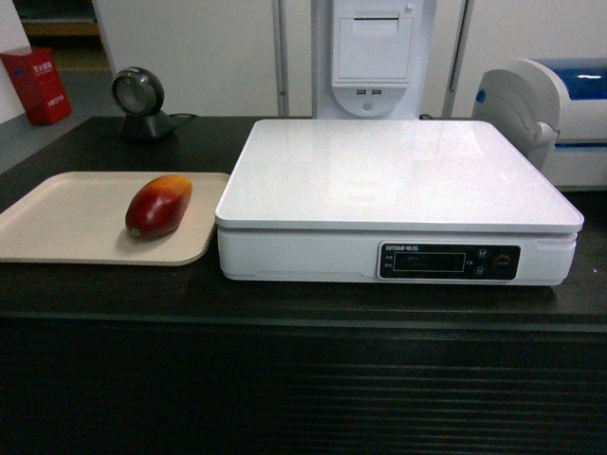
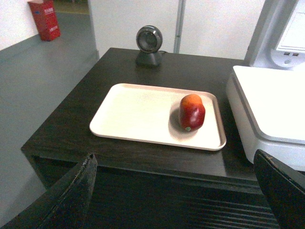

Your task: Place dark red mango on scale at checkout

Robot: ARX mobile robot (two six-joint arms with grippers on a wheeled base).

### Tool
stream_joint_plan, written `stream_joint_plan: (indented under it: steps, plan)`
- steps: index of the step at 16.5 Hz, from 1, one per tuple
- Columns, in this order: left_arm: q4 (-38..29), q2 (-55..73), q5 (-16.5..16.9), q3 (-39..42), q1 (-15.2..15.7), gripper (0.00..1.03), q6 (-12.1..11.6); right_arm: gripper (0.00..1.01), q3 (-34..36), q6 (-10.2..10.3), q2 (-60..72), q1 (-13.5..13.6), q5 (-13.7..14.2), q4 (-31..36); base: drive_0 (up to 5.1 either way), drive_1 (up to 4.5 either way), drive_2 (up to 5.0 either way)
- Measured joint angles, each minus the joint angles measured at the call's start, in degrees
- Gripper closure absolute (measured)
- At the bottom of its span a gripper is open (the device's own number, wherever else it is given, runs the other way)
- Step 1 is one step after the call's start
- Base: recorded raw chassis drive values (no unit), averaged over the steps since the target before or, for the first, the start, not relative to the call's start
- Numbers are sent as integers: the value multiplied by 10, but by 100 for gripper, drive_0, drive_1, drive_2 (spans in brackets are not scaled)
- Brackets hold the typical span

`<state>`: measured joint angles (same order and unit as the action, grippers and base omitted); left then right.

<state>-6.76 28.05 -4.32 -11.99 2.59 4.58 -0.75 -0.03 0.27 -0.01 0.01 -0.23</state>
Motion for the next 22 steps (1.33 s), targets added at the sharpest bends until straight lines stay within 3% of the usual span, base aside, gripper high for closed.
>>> stream_joint_plan:
  steps: [1, 2, 3, 4, 8, 12, 18, 22]
  plan:
    - [-50, 58, 25, -6, 9, 5, -5, 3, 0, 0, 0, 0, 0, 0, 0, 0, 0]
    - [-156, 195, 68, -48, 24, 5, -10, 3, 0, 0, 0, 0, 0, 0, 0, 0, 0]
    - [-238, 372, 91, -126, 9, 5, -35, 3, 0, 0, 0, 0, 0, 0, 0, 0, 0]
    - [-246, 424, 99, -155, -1, 5, -37, 3, 0, 0, 0, 0, 0, 0, 0, 0, 0]
    - [-227, 618, 120, -300, -27, 5, -51, 3, 0, 0, 0, 0, 0, 0, 0, 0, 0]
    - [-144, 778, 148, -463, -23, 5, -64, 3, 0, 0, 0, 0, 0, 0, 0, 0, 0]
    - [-30, 956, 158, -675, -12, 5, -84, 3, 0, 0, 0, 0, 0, 0, 0, 0, 0]
    - [20, 1014, 159, -758, -10, 5, -100, 3, 0, 0, 0, 0, 0, 0, 0, 0, 0]
